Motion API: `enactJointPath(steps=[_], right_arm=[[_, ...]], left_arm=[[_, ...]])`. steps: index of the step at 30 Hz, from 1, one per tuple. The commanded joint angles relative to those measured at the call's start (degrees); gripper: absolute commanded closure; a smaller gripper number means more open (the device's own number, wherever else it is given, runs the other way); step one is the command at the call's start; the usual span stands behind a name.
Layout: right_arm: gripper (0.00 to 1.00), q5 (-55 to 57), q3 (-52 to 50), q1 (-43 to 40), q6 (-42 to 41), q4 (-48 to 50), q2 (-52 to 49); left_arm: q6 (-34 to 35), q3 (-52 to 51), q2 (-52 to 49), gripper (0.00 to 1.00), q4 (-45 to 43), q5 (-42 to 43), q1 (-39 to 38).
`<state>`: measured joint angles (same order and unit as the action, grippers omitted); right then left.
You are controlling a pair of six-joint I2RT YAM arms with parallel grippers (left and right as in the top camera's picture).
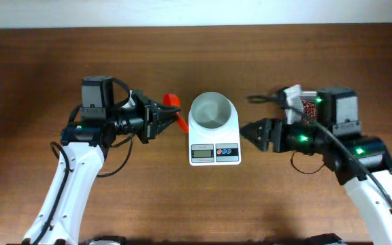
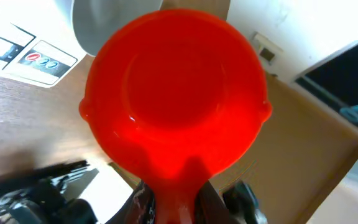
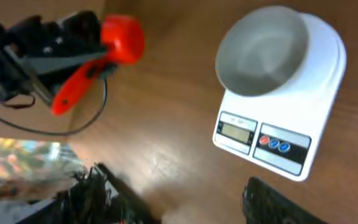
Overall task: Scoop item into bowl and weigh 50g on scale
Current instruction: 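Lift the red scoop with the left gripper toward the right gripper, then grasp the scoop handle with the right gripper, release the left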
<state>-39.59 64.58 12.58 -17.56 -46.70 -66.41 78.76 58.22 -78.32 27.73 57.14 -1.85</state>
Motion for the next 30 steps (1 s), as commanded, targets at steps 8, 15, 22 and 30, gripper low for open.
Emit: enactJointPath(steps=[8,15,22,30], right_arm=[[0.24,28.28,9.25,27.71,-12.11,9.33,-9.66],[0.44,29.75,9.27,29.46,-13.16,14.38,-16.5],[0.81,31.95,9.25,29.46,-13.16,15.32,-16.59],[0.8,32.37,9.07,29.46,-13.16,17.14,-16.68]], left_arm=[[7.8,0.22,0.57,1.0,0.17,-1.57,-1.18],[8.0,0.22,0.57,1.0,0.11,-4.68,-6.03],[7.98,0.22,0.57,1.0,0.13,-4.44,-6.05],[8.0,0.22,0.57,1.0,0.13,-4.42,-6.03]])
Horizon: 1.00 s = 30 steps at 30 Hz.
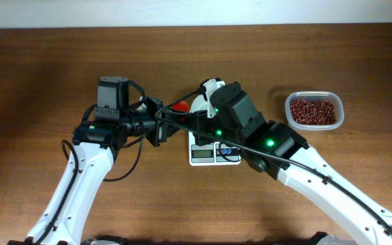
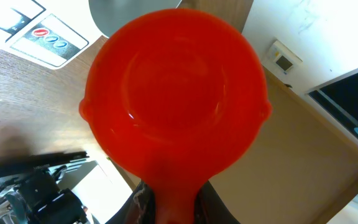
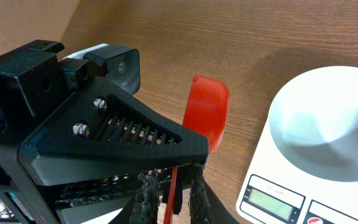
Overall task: Scoop item into bowl and weigh 50g on scale
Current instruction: 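Grasp the scoop handle with the right gripper, release the left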
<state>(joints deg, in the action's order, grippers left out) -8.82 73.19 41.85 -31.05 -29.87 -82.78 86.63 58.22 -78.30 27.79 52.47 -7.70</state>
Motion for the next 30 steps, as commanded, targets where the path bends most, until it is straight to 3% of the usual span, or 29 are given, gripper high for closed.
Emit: enactJointPath(steps=[1,2,4,5,10,16,20,21,24,27,28,29,30], right_arm=[[0.77,1.57,0.46,0.2,0.31,0.31,-0.66],[0.78,1.55,0.46,0.2,0.31,0.17,-0.98],[0.93,1.6,0.46,0.2,0.31,0.28,-0.98],[0.94,1.57,0.46,0.2,0.31,0.26,-0.98],[0.74,-0.9,0.46,0.2,0.31,0.13,-0.98],[0.75,-1.95,0.46,0.2,-1.44,-0.55,-0.98],[0.87,-1.9,0.44,0.2,-3.98,-1.16,-0.98],[0.94,-1.79,0.44,0.2,-3.96,-1.16,-0.98],[0.96,-1.03,0.44,0.17,-3.48,-1.16,-0.98],[0.96,-1.01,0.52,0.04,-1.95,-1.14,-0.96],[0.96,-1.31,0.94,-0.55,-1.07,-1.46,-0.96],[0.96,-1.81,2.67,-2.03,-0.68,-4.35,-0.96],[0.96,-2.78,4.72,-3.54,0.9,-7.65,-0.96]], left_arm=[[0.15,0.22,0.55,1.0,0.07,0.26,-0.17],[0.83,0.22,0.55,1.0,0.07,0.26,-0.17],[1.01,0.22,0.55,1.0,0.07,0.24,-0.17],[1.01,0.22,0.55,1.0,0.07,0.24,-0.17],[1.22,0.22,0.55,1.0,0.04,0.2,-0.17],[1.2,0.22,0.55,1.0,0.07,0.11,-0.17],[1.2,0.22,0.55,1.0,0.07,0.02,-0.17],[1.2,0.22,0.55,1.0,0.07,0.02,-0.17],[1.11,0.22,0.55,0.99,0.07,-0.04,-0.17],[-3.85,0.22,0.55,0.85,0.07,-2.25,-0.17],[-11.69,0.22,0.55,0.69,0.02,-4.66,-0.17],[-23.93,0.22,0.55,0.48,-1.29,-6.47,-0.15],[-29.88,0.22,0.55,0.42,-3.67,-6.43,-0.13]])
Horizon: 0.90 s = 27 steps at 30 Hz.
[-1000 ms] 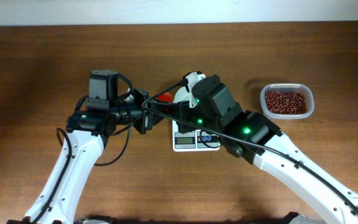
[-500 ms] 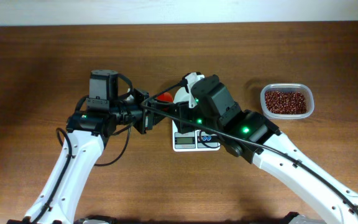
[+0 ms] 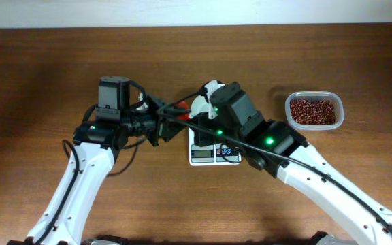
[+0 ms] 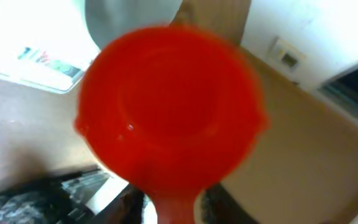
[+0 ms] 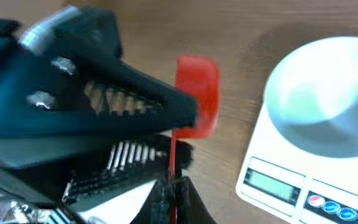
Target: Scoop item into bowl and weigh 50g on scale
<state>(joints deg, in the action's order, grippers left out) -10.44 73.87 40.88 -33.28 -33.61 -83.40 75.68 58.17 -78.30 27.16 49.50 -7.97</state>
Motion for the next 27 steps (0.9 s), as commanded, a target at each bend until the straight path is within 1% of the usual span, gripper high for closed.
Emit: enactJointPath(steps=[1,2,3,5,6,7,8,9,10,11,14,16,18,20,24,27], right_arm=[[0.96,-1.64,6.32,-3.93,4.5,-7.5,-0.35],[0.96,-1.62,10.23,-5.99,6.62,-13.55,-0.35],[0.96,-1.57,14.14,-7.96,8.85,-19.28,-0.35],[0.96,-1.44,21.68,-13.33,12.66,-28.92,-0.35],[0.96,-1.33,26.01,-17.97,15.32,-34.01,-0.39],[0.96,-1.33,28.5,-21.18,16.7,-37.18,-0.63],[0.96,-1.36,32.89,-27.65,19.65,-43.36,-1.9],[0.96,-0.46,35.65,-32.22,22.21,-47.76,-3.82],[0.96,1.84,37.42,-35.32,23.08,-50.86,-5.9],[0.96,4.17,38.86,-38.8,25.73,-53.86,-9.22],[0.96,5.11,38.95,-44.78,33.44,-53.64,-19.37],[0.96,6.75,38.95,-45.94,36.37,-52.33,-24.3],[0.96,12.61,38.95,-46.56,36.57,-51.91,-28.76],[0.96,14.27,38.95,-46.64,38.51,-51.69,-31.52],[0.96,14.36,37.99,-46.82,39.04,-53.46,-33.48],[0.96,14.29,35.19,-48.46,39.04,-50.9,-35.26]], left_arm=[[-22.77,0.26,0.55,0.33,-4.81,-3.23,0.13],[-31.01,0.26,0.55,0.05,-8.74,-2.73,0.13],[-34.14,0.33,0.55,0.01,-10.47,-2.78,0.13],[-41.46,2.05,0.55,0.01,-10.34,-2.82,0.13],[-45.44,4.85,0.55,0.01,-6.62,-3.15,0.13],[-47.8,7.26,0.55,0.01,-2.6,-5.18,0.13],[-53.27,13.33,0.55,0.01,8.46,-13.57,0.13],[-56.08,17.38,0.55,0.01,14.8,-19.67,0.11],[-58.18,21.07,0.55,0.01,19.85,-25.35,0.11],[-59.54,23.23,0.55,0.01,22.67,-29.14,0.07],[-60.15,23.5,-0.46,0.01,26.6,-34.64,-0.55],[-60.85,23.45,-2.08,0.01,27.65,-38.32,-3.43],[-61.2,23.45,-3.61,0.01,27.63,-43.28,-7.21],[-61.86,23.45,-5.73,0.01,27.61,-46.38,-10.73],[-62.1,23.45,-11.21,0.01,28.06,-47.82,-13.7],[-62.1,23.45,-14.91,0.01,28.72,-47.8,-13.79]])
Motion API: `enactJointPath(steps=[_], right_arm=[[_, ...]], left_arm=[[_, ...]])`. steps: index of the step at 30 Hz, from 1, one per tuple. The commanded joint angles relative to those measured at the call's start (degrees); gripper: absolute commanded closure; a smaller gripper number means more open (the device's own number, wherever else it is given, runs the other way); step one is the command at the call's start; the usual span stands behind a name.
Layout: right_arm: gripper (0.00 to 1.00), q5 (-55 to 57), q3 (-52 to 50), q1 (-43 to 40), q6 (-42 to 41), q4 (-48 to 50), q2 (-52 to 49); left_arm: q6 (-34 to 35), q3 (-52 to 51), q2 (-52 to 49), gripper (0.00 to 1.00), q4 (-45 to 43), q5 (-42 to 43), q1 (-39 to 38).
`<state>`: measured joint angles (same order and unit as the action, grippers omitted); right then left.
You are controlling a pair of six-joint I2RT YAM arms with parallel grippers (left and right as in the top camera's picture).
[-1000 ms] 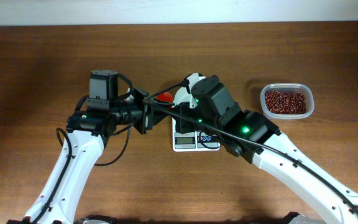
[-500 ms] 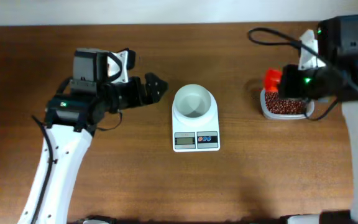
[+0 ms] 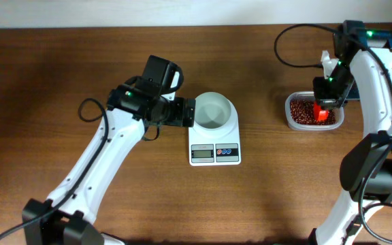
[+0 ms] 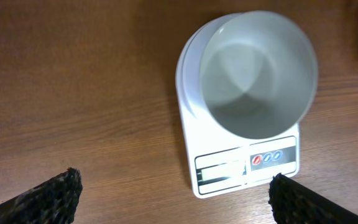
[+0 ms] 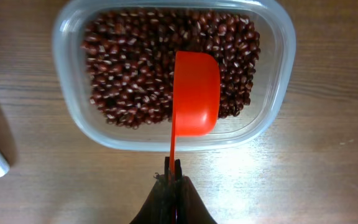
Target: Scoop item into bowl and weigh 50g on scale
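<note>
The red scoop (image 5: pixel 196 93) hangs over the clear tub (image 5: pixel 277 118) of red beans (image 5: pixel 129 74), its thin handle pinched in my shut right gripper (image 5: pixel 174 177). From overhead the scoop (image 3: pixel 322 113) sits above the tub's right half, under the right gripper (image 3: pixel 323 102). The empty white bowl (image 4: pixel 257 74) stands on the white scale (image 4: pixel 241 168). My left gripper (image 4: pixel 173 199) is open and empty, hovering over the table just left of the bowl (image 3: pixel 211 111); its fingertips (image 4: pixel 48 196) show far apart.
The bean tub (image 3: pixel 291 124) rests on the brown table at the right, about a hand's width from the scale (image 3: pixel 214 151). The right arm reaches in from the far right edge; a black cable loops above the tub.
The scoop has passed from the left gripper to the right one and moved from left of the scale to above the bean tub. The left gripper has opened and now faces down by the bowl.
At first my left gripper held the scoop left of the scale, the right gripper waiting on the scale's other side. Then the right gripper was across the scale at the scoop's handle, later shut on it. Now the right gripper alone holds it over the beans.
</note>
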<state>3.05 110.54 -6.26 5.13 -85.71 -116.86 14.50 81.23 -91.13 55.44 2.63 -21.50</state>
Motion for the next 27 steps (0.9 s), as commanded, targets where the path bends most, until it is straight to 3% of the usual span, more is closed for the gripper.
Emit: enactJointPath(steps=[1,5,9,13,17,19,21,22,24,25,26,27], right_arm=[[0.96,0.63,-2.32,-1.7,0.63,2.54,-1.81],[0.95,0.2,-5.75,-2.05,0.61,6.75,-1.84],[0.86,0.22,-6.67,-2.08,0.46,10.16,-1.84],[0.52,0.22,-7.65,-2.05,0.44,12.5,-1.84],[0.43,0.15,-0.96,-2.05,-1.09,9.35,-1.79],[0.28,0.2,2.45,-2.05,-1.07,8.63,-1.79],[0.27,0.22,3.78,-2.08,-1.07,8.98,-1.79],[0.01,0.22,4.5,-2.05,-1.07,8.98,-1.79],[0.01,0.22,4.52,-2.05,-1.05,9.03,-1.79],[0.01,0.22,4.52,-2.05,-1.05,9.03,-1.79],[0.01,0.22,4.52,-2.05,-1.05,9.01,-1.79],[0.01,0.22,4.52,-2.05,-1.05,9.03,-1.79]], left_arm=[[-0.9,0.39,-2.32,0.01,0.44,-0.94,-0.26],[-0.9,0.39,-2.4,0.01,0.44,-0.94,-0.26],[-0.9,0.35,-2.4,0.01,0.44,-0.94,-0.26],[-0.9,0.35,-2.4,0.01,0.44,-0.94,-0.26],[-0.9,0.35,-2.49,0.01,0.39,-0.94,-0.26],[-0.9,0.35,-2.51,0.01,0.42,-0.94,-0.26],[-0.9,0.35,-2.51,0.01,0.42,-0.92,-0.26],[-0.9,0.35,-2.51,0.01,0.42,-0.94,-0.26],[-0.9,0.35,-2.51,0.01,0.39,-0.92,-0.26],[-0.9,0.35,-2.51,0.16,0.39,-0.92,-0.26],[-0.85,0.35,-2.54,0.95,0.35,-0.92,-0.26],[-0.9,0.35,-2.54,1.0,0.61,-0.26,-0.28]])
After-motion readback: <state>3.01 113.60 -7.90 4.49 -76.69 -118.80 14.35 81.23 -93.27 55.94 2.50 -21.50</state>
